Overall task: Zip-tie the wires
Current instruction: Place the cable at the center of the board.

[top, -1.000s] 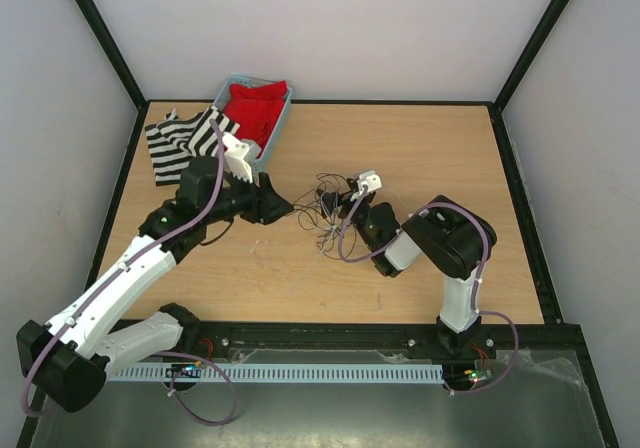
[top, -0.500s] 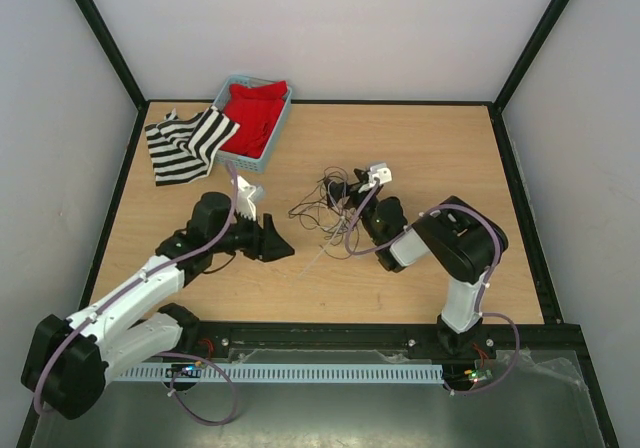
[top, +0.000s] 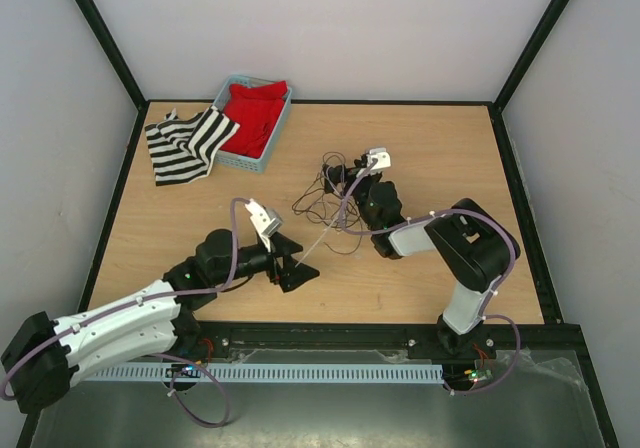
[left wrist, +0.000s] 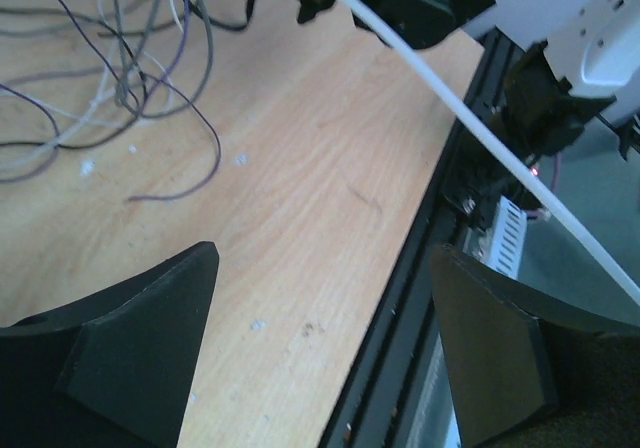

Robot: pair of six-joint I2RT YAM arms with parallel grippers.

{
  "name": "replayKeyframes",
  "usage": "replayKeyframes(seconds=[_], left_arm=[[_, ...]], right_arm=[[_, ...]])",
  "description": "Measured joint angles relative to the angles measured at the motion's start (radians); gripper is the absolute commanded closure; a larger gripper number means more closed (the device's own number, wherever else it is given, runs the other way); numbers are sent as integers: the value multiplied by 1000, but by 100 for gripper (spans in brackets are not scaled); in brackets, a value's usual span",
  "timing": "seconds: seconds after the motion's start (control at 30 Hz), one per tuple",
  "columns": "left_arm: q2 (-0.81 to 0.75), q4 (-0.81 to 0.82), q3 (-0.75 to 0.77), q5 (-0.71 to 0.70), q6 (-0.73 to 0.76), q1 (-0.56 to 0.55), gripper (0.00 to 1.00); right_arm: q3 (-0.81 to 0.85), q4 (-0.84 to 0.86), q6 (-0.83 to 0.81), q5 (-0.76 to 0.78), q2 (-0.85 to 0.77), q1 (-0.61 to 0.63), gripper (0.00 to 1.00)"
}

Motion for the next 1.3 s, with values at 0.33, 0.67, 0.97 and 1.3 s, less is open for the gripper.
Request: replayKeyframes(seconds=[0.33,0.67,0.97,1.3], left_arm=[[80,290,-1,-141,90,-83,1],[247,598,23,-183,156,-111,1],[343,693,96,-202,181,-111,18],[385,741,116,-301,193,-110,36]], right_arm=[[2,-87,21,23,-19,-1,1],[3,-106,34,23,-23,-1,1],[14,-167,90,23,-46,-1,1],[15,-268,185,23,-105,-1,1]])
